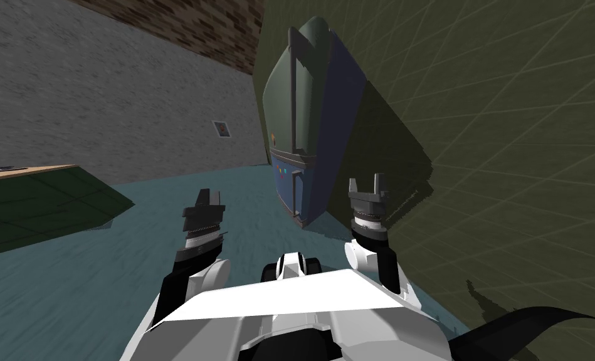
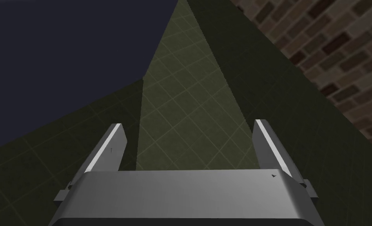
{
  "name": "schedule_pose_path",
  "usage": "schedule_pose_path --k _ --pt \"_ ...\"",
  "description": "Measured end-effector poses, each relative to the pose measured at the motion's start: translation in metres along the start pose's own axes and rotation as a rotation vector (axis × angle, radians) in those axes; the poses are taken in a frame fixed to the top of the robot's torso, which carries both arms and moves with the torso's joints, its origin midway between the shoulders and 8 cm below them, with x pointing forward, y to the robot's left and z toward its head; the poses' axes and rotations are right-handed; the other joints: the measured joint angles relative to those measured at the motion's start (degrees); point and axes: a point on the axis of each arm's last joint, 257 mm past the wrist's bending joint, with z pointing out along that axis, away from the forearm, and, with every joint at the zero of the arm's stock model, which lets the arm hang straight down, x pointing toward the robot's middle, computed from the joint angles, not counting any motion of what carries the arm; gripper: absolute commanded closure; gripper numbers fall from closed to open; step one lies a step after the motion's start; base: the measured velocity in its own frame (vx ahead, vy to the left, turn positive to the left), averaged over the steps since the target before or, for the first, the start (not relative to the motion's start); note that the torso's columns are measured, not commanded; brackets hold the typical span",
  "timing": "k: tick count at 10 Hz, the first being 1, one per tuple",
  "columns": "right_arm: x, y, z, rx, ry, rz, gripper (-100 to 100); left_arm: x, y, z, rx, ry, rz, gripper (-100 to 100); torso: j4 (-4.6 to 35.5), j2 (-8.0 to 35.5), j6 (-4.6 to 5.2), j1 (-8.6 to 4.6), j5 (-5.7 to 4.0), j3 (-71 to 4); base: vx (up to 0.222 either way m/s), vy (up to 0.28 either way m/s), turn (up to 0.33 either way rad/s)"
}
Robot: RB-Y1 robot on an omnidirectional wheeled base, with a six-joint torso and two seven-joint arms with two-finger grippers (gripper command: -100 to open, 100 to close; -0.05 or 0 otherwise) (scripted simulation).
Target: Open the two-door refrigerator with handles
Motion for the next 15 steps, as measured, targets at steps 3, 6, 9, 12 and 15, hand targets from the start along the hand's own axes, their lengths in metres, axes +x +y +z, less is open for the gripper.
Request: schedule_pose_path --k 3,6,9,12,15 --pt "0.013 -0.006 -0.001 0.009 0.083 -0.091 -100 0.000 0.000 0.000 0.000 0.000 0.000 0 0.8 0.7 0.00 0.02 0.00 -1.5 0.046 0.032 -0.037" --pt "0.026 -0.017 -0.004 0.013 0.180 -0.240 -100 0.000 0.000 0.000 0.000 0.000 0.000 0 0.8 0.8 0.00 0.02 0.01 -1.4 0.061 0.056 -0.063" --pt "0.039 -0.026 -0.007 0.008 0.264 -0.394 -100 0.000 0.000 0.000 0.000 0.000 0.000 0 0.8 0.8 -0.01 -0.08 -0.03 -1.4 0.056 0.040 -0.057" --pt "0.049 -0.037 -0.010 -0.007 0.355 -0.569 -100 0.000 0.000 0.000 0.000 0.000 0.000 0 0.8 0.7 0.00 0.09 0.02 -1.4 0.063 0.069 -0.078" --pt "0.057 -0.047 -0.016 -0.031 0.432 -0.732 -100 0.000 0.000 0.000 0.000 0.000 0.000 0 0.8 0.7 0.01 -0.07 -0.02 -1.4 0.061 0.050 -0.064"
